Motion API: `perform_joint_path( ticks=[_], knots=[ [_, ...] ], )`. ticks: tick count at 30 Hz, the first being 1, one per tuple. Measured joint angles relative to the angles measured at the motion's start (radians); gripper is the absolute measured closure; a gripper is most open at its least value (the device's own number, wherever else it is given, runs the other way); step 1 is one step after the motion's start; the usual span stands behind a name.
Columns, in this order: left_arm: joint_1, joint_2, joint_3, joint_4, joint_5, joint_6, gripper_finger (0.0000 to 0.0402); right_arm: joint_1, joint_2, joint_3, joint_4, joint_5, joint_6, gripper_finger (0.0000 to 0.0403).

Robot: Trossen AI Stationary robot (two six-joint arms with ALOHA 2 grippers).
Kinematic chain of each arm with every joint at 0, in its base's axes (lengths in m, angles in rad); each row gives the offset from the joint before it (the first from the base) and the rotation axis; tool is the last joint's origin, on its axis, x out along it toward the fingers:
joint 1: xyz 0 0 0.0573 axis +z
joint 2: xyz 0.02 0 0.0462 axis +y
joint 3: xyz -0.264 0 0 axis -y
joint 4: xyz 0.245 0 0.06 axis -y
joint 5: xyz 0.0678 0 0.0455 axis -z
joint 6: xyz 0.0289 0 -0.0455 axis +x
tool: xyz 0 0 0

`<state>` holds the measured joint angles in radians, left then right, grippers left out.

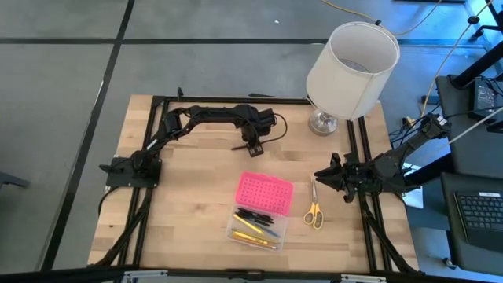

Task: Pick & place school supplies into a supply box
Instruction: Put the black pen into the pink supply box

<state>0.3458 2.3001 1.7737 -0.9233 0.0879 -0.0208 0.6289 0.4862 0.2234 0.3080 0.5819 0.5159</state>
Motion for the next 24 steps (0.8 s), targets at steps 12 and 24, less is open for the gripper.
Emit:
perform_joint_path(
  ticks=[12,24],
  knots=[
    [-0.003,0.001,0.0,-0.02,-0.05,0.054,0.0298,0.0,0.0,0.0,-0.004,0.0,0.0,0.0305],
    [-0.021,0.0,0.0,-0.02,-0.074,0.166,0.0391,0.0,0.0,0.0,-0.006,0.0,-0.003,0.0305]
  ],
)
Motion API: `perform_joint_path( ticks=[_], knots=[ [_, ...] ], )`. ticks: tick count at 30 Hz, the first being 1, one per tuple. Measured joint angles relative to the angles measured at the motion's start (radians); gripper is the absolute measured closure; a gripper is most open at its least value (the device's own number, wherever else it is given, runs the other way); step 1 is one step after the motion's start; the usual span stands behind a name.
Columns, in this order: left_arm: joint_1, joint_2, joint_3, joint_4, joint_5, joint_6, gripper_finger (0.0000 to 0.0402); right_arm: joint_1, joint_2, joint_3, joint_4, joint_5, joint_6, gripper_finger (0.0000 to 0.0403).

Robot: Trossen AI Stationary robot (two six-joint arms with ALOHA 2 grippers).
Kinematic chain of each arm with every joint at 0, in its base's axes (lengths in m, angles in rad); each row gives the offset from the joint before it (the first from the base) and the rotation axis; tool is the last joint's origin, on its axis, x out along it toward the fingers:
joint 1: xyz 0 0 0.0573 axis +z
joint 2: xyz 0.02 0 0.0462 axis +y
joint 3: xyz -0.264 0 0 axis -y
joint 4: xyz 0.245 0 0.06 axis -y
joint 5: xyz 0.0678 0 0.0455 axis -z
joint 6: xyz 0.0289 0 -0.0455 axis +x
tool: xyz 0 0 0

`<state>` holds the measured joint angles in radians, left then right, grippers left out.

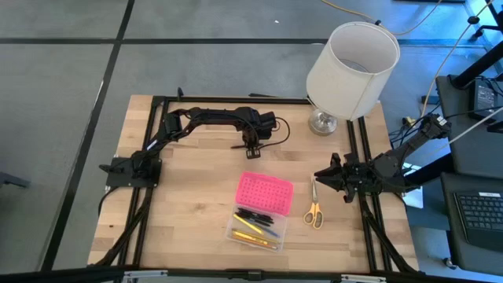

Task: Pick & place school supplies into a supply box
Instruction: Put the black pen into the pink supply box

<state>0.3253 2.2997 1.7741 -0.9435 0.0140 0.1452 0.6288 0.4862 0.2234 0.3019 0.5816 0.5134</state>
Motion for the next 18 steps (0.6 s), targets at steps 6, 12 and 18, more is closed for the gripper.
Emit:
perform_joint_path(
  ticks=[6,12,18],
  knots=[
    [-0.004,-0.021,-0.001,-0.017,0.0,-0.01,0.0381,0.0,0.0,0.0,-0.001,0.0,0.0,0.0305],
    [-0.02,-0.091,-0.008,-0.076,0.009,-0.016,0.0384,0.0,0.0,0.0,-0.001,0.0,0.0,0.0305],
    [-0.064,-0.184,-0.006,-0.144,0.082,-0.056,0.0383,0.0,0.0,0.0,-0.001,0.0,0.001,0.0305]
  ],
)
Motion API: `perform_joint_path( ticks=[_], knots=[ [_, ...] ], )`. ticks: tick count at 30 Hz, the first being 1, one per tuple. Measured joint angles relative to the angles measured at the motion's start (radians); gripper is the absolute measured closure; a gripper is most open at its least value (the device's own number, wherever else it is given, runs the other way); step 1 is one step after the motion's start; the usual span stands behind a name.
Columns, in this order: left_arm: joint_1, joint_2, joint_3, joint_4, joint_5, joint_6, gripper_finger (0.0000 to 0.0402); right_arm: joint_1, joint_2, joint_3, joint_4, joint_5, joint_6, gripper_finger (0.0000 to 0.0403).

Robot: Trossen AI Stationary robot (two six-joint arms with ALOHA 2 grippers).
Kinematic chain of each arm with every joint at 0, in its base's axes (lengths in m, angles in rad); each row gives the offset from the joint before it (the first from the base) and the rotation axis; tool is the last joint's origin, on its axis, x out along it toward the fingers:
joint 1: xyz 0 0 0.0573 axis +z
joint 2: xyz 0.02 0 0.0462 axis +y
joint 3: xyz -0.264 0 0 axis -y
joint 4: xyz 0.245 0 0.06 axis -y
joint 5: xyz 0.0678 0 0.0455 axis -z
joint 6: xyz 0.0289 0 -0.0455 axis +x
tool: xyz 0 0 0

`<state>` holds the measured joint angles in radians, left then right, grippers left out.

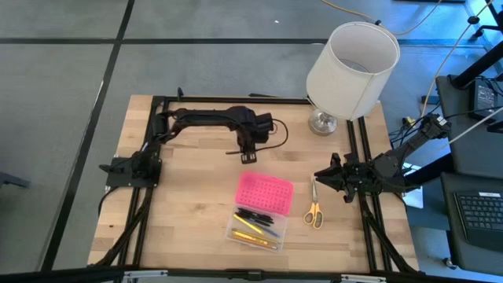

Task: Pick & place school supplies into a supply box
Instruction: Put the black pen into the pink supply box

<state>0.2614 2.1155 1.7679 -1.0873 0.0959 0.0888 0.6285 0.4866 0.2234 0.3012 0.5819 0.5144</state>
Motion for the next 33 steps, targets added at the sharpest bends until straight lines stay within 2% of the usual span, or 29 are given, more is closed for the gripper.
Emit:
perform_joint_path(
  ticks=[4,6,13,18,21,28,33],
  knots=[
    [-0.071,-0.085,0.002,0.007,0.104,-0.032,0.0383,0.0,0.0,0.0,0.0,0.0,0.0,0.0305],
    [-0.121,-0.116,0.002,0.03,0.124,-0.034,0.0382,0.0,0.0,0.0,0.0,0.0,0.0,0.0305],
    [-0.347,-0.155,0.005,0.14,0.115,-0.065,0.0382,0.0,0.0,0.0,0.0,0.0,0.027,0.0305],
    [-0.477,-0.14,0.005,0.191,0.099,-0.174,0.0382,0.0,0.001,0.0,-0.053,0.001,0.034,0.0305],
    [-0.536,-0.126,0.005,0.249,0.059,-0.144,0.0382,0.0,0.004,0.0,-0.089,0.003,0.06,0.0305],
    [-0.563,-0.076,0.006,0.342,0.069,-0.093,0.0382,0.0,0.008,0.0,-0.11,0.012,0.16,0.0305],
    [-0.561,-0.045,0.006,0.31,0.054,-0.093,0.0382,0.0,0.012,0.0,-0.119,0.035,0.162,0.0305]
  ],
)
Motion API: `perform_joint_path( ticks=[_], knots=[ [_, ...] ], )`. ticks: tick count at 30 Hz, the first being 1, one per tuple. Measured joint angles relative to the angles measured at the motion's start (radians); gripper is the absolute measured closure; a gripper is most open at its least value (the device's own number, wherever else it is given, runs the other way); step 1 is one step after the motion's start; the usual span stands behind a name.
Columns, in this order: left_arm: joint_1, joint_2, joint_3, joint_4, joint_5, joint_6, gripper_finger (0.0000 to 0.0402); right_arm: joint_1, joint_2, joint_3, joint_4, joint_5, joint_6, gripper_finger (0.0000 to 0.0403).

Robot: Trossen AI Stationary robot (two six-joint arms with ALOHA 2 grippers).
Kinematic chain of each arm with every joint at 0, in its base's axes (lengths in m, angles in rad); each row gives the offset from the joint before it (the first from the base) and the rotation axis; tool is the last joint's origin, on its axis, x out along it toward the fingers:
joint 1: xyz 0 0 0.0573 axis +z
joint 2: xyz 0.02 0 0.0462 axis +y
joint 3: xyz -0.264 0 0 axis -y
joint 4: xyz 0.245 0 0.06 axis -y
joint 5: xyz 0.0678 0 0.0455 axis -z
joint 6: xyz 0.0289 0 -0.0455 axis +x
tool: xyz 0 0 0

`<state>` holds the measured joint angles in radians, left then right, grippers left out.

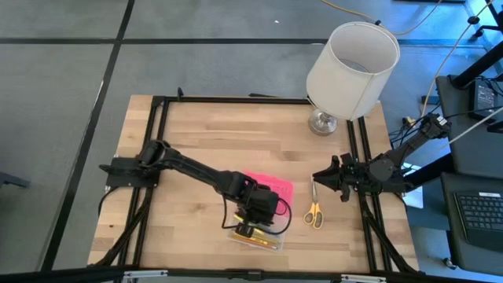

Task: Pick & place school supplies into a supply box
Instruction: Put the black pen into the pink supply box

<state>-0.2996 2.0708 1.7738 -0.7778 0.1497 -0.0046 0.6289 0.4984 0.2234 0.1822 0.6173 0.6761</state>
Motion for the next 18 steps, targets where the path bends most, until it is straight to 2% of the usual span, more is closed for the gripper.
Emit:
perform_joint_path(
  ticks=[9,18],
  knots=[
    [-0.013,0.11,0.0,-0.023,-0.002,0.032,0.0382,0.0,0.012,0.0,-0.002,0.002,0.076,0.0305],
    [-0.013,0.184,0.001,-0.032,-0.03,0.043,0.0382,0.0,0.013,0.0,0.001,0.007,0.082,0.0305]
  ],
)
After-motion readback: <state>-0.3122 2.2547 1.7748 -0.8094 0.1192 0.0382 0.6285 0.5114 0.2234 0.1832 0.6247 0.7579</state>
